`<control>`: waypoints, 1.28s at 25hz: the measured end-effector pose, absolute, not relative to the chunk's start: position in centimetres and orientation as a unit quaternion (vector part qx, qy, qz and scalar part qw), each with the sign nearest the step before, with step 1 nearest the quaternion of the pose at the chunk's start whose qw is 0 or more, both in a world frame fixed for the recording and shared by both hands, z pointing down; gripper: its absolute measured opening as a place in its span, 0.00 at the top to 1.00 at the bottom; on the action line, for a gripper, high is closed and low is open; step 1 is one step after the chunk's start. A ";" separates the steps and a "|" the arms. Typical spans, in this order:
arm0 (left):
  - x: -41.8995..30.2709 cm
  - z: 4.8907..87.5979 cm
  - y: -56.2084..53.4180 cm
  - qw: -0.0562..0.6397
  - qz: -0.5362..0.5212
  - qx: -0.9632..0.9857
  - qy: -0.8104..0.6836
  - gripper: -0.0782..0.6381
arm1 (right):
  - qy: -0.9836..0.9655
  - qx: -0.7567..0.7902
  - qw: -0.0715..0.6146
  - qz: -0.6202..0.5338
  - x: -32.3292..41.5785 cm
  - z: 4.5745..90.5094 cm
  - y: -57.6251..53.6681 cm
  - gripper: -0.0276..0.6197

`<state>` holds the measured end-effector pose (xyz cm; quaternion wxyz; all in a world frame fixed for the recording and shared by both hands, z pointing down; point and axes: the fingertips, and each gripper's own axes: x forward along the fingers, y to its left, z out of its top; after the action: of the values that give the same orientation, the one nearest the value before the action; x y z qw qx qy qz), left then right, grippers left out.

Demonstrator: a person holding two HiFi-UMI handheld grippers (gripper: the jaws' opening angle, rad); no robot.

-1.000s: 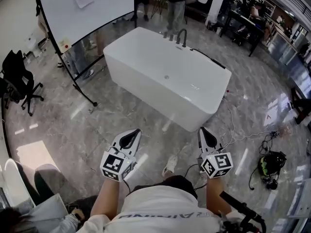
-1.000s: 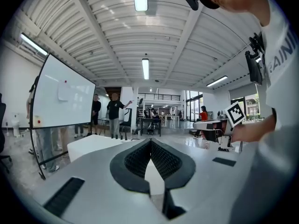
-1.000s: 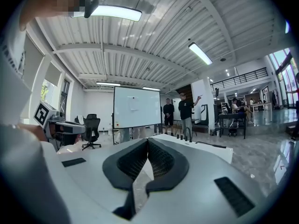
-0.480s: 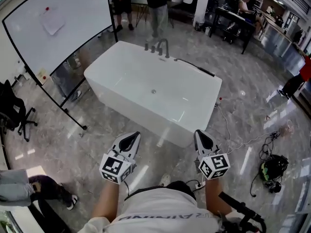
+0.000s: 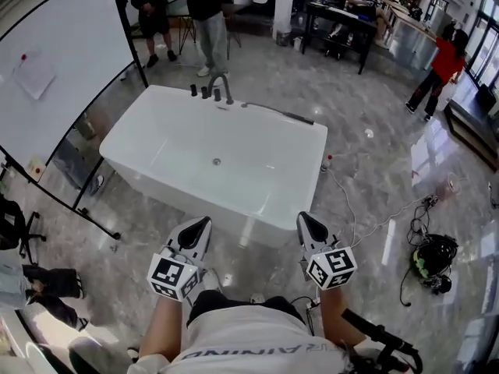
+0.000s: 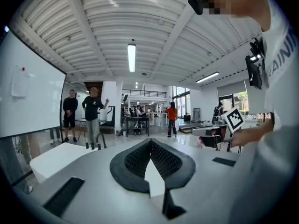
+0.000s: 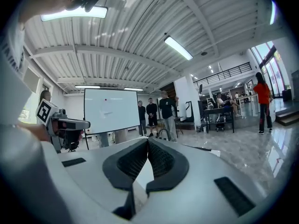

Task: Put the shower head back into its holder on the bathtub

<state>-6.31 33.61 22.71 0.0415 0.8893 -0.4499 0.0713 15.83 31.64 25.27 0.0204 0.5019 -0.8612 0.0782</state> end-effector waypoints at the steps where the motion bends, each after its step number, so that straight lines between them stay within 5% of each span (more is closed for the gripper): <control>1: -6.0 22.9 32.6 0.042 0.070 0.892 -0.444 0.87 | -0.858 0.508 0.021 0.078 16.2 25.4 31.0 0.94; 32: -10.8 25.6 -4.9 0.061 0.072 0.966 -0.239 0.87 | -0.721 0.685 0.065 0.075 10.1 25.1 3.7 0.94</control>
<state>-10.79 -4.86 25.65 0.0615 0.9665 -0.2387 0.0722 10.14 3.74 25.07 0.0654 0.6853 -0.7215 0.0747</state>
